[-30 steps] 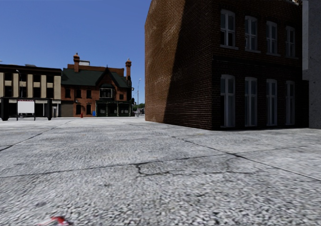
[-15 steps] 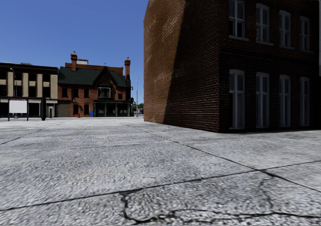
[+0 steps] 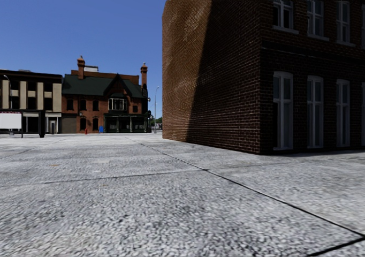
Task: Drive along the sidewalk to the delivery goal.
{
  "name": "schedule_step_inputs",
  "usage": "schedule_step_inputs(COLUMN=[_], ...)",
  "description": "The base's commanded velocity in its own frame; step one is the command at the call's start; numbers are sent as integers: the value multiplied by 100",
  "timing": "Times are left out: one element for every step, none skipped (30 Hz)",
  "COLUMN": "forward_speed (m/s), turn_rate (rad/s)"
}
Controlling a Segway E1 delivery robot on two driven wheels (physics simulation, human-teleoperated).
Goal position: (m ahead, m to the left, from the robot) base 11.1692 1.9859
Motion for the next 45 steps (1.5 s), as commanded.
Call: schedule_step_inputs(forward_speed=[200, 200, 200, 200, 200, 200, 200, 200, 200, 200, 200, 200, 200, 200, 200, 200, 200, 200, 200, 200, 200, 200, 200, 200, 200, 200, 200, 200, 200, 200, 200, 200, 200, 200, 200, 200, 200, 200, 200, 200, 200, 200, 200, 200, 200], turn_rate=[0, 0, 0, 0, 0, 0, 0, 0, 0, 0, 0, 0, 0, 0, 0, 0, 0, 0, 0, 0, 7, 7, 18, 22, 23, 23, 23, 23, 23, 23, 28, 31, 33, 33, 33, 33, 33, 33, 33, 33, 33, 33, 33, 33, 33])
